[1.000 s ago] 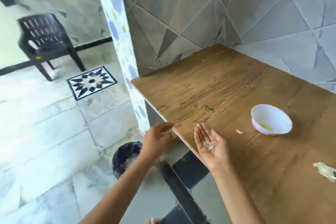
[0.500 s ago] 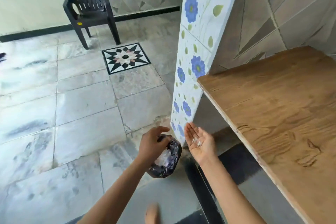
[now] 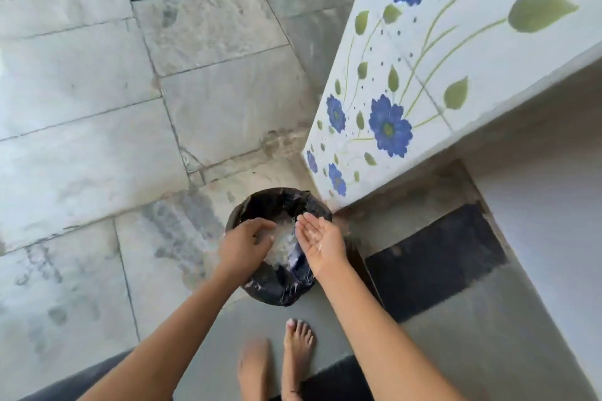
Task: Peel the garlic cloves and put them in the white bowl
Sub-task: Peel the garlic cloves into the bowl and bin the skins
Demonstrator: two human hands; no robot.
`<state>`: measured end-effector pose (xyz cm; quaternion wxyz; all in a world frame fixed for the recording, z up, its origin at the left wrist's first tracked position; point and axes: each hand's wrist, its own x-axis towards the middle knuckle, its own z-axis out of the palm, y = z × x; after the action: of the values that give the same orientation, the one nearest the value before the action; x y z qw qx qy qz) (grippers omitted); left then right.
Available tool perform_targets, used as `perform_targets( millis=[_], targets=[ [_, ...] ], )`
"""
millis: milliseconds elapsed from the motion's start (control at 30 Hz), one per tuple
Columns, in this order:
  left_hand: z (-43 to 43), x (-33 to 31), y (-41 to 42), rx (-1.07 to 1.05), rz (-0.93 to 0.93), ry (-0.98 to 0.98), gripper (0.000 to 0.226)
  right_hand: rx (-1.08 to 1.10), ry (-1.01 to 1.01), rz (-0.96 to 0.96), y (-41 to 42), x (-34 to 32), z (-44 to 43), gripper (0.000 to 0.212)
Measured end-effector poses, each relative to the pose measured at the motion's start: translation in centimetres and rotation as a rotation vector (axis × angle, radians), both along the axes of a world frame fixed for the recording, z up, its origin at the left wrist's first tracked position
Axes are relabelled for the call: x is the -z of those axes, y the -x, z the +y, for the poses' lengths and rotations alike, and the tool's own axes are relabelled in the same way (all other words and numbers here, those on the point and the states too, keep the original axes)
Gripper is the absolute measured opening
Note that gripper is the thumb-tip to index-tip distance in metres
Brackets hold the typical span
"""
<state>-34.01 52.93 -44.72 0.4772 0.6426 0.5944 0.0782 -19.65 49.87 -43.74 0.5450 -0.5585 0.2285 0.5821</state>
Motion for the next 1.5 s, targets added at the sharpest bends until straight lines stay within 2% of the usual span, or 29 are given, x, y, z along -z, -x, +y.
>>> perform_targets(
  millis=[133, 267, 333, 400, 467, 533, 567, 600, 667, 700, 733, 767, 833, 867, 900, 967, 1000, 1067, 1200, 1300, 1400, 1500],
  targets=[
    [0.2, 10.4, -0.1, -0.045, 0.006, 0.096, 0.022, -0.079, 0.111, -0.012, 0.5, 10.0, 1.4, 0.041],
    [-0.5, 15.7, -0.7, -0.072, -0.016, 0.143, 0.022, -0.199, 0.134, 0.044, 0.2, 15.0, 1.1, 0.065],
    [-0.9, 16.1, -1.6, -0.128, -0.043, 0.132, 0.024, -0.211, 0.157, 0.06, -0.2, 15.6, 0.9, 0.067],
    [-1.4, 15.8, -2.9, -0.196, -0.143, 0.101, 0.029, -0.209, 0.18, 0.092, -0.3, 16.3, 0.8, 0.063],
    [-1.9, 14.5, -4.3, -0.213, -0.352, 0.06, 0.033, -0.176, 0.185, 0.163, -0.2, 16.7, 1.1, 0.058],
    [-2.9, 15.0, -5.3, -0.052, -0.469, 0.026, 0.037, -0.187, 0.164, 0.212, -0.1, 16.3, 1.6, 0.06],
    [-3.5, 16.6, -5.4, 0.043, -0.439, 0.035, 0.04, -0.217, 0.155, 0.201, -0.2, 16.1, 2.0, 0.065],
    [-3.6, 18.3, -5.1, 0.093, -0.334, 0.053, 0.043, -0.235, 0.159, 0.186, -0.4, 15.4, 2.3, 0.067],
    [-2.8, 20.3, -4.2, 0.035, -0.007, 0.173, 0.046, -0.214, 0.16, 0.155, -1.1, 14.8, 2.5, 0.064],
    [-2.4, 20.5, -4.1, -0.042, 0.058, 0.189, 0.046, -0.217, 0.148, 0.131, -1.5, 14.9, 2.5, 0.062],
    [-2.0, 19.9, -4.4, -0.12, -0.011, 0.163, 0.046, -0.221, 0.141, 0.133, -1.7, 14.6, 2.4, 0.06],
    [-1.7, 18.4, -5.1, -0.169, -0.166, 0.118, 0.045, -0.241, 0.168, 0.122, -1.6, 14.9, 2.3, 0.059],
    [-1.9, 15.9, -6.5, -0.052, -0.43, 0.059, 0.043, -0.231, 0.183, 0.111, -1.0, 15.3, 2.2, 0.056],
    [-2.7, 16.1, -6.6, 0.044, -0.451, 0.054, 0.042, -0.21, 0.171, 0.128, -0.6, 15.2, 2.3, 0.055],
    [-3.2, 17.2, -6.0, 0.098, -0.382, 0.086, 0.045, -0.23, 0.163, 0.133, -0.5, 15.4, 2.1, 0.058],
    [-2.9, 19.4, -4.1, 0.099, -0.057, 0.195, 0.06, -0.279, 0.131, 0.149, -0.7, 14.6, 1.6, 0.062],
    [-2.6, 19.7, -3.2, 0.065, 0.04, 0.223, 0.061, -0.301, 0.101, 0.139, -0.9, 13.9, 1.4, 0.06],
    [-1.8, 18.1, -2.6, -0.02, 0.007, 0.171, 0.049, -0.351, 0.09, 0.056, -1.5, 12.7, 0.8, 0.056],
    [-0.8, 10.9, -2.5, -0.071, -0.045, 0.015, 0.047, -0.474, 0.136, -0.131, -1.0, 8.0, 0.1, 0.047],
    [-0.5, 4.0, -2.2, -0.082, -0.031, -0.076, 0.043, -0.636, 0.107, -0.553, -0.6, 2.5, -0.3, 0.041],
    [-1.1, -4.4, -1.9, -0.024, -0.021, -0.201, 0.046, -0.853, -0.013, -1.015, -0.3, -4.6, -1.4, 0.047],
    [-2.3, -13.7, -1.5, 0.013, -0.017, -0.307, 0.045, -0.904, -0.078, -1.366, -0.2, -13.6, -3.5, 0.047]
  ],
)
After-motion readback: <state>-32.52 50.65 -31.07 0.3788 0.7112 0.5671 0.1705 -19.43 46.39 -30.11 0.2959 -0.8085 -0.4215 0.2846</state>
